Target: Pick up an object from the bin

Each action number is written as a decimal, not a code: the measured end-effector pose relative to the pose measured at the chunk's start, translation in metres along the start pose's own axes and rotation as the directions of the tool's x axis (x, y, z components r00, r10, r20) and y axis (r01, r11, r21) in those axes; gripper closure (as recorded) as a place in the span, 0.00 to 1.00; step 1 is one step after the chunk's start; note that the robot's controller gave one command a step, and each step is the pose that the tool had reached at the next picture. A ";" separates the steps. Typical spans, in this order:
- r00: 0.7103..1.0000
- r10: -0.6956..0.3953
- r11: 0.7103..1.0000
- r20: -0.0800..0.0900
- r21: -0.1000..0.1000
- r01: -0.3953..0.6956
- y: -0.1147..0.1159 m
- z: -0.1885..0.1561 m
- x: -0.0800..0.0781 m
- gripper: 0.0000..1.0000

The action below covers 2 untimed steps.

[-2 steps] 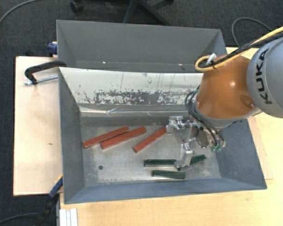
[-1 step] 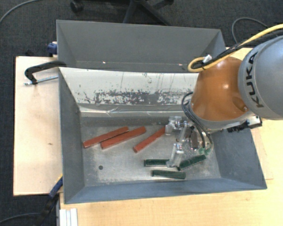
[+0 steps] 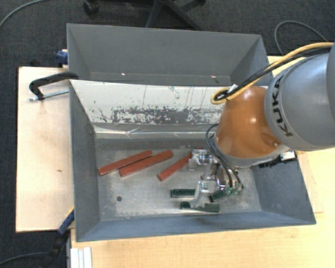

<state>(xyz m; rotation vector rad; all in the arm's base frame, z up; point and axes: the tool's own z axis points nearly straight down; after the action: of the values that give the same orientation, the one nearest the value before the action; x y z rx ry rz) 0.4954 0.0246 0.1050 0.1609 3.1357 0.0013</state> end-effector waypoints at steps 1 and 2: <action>0.997 -0.075 0.997 0.000 -0.001 0.075 -0.006 0.031 -0.001 1.00; 0.997 -0.075 0.997 0.000 -0.001 0.075 -0.006 0.031 -0.001 1.00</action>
Offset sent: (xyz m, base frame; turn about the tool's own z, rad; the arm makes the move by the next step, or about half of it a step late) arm 0.0000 0.0000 0.0000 0.0000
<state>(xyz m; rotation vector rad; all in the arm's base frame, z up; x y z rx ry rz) 0.4962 0.0184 0.0735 0.0429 3.1394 0.0025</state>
